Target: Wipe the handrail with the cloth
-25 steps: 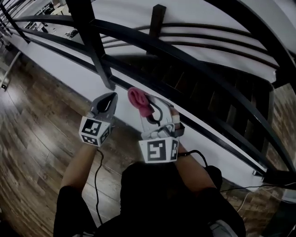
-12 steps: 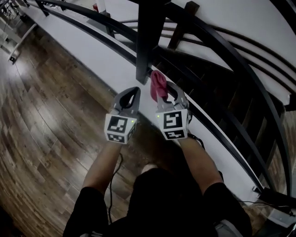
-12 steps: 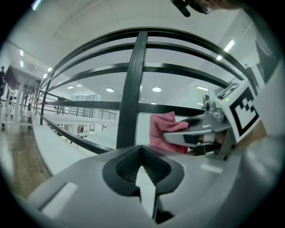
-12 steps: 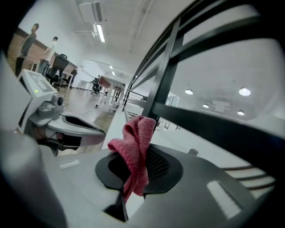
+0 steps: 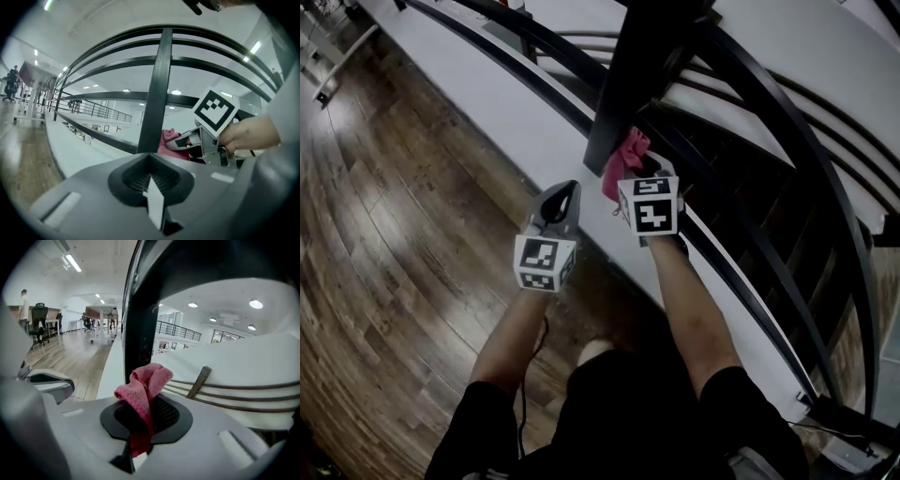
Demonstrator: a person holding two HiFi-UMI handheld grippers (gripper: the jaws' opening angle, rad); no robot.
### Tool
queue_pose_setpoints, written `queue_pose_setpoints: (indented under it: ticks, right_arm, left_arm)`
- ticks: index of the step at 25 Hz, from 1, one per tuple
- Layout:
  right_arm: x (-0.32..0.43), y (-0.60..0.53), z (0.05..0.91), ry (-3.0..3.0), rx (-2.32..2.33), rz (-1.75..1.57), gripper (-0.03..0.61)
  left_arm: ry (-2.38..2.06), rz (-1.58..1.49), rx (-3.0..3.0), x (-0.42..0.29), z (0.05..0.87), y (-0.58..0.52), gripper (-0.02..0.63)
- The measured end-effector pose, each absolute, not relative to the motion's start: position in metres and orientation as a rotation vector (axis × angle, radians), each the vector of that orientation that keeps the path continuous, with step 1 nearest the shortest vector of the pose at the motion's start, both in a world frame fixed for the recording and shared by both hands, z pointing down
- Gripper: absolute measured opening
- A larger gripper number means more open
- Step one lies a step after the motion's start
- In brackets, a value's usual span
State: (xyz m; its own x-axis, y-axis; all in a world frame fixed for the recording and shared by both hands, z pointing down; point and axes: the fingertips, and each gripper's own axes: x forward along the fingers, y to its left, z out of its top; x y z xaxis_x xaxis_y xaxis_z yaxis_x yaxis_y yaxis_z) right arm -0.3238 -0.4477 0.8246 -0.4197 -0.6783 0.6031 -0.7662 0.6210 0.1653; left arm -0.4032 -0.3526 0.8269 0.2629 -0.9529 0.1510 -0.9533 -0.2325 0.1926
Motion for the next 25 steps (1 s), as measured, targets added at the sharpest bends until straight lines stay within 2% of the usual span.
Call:
queue_pose_setpoints:
  ticks: [9,25]
  right_arm:
    - [-0.325,-0.438,0.825,-2.094,1.06,-0.046,0.048]
    - [-0.264,-0.412,0.825,-2.042,1.109,0.0,0.048]
  left_arm:
    - [-1.705,0.035,2.308,-0.383,0.836,-0.35,-0.002]
    - [-1.601,0.079,2.391,-0.342,0.826,-0.344,-0.002]
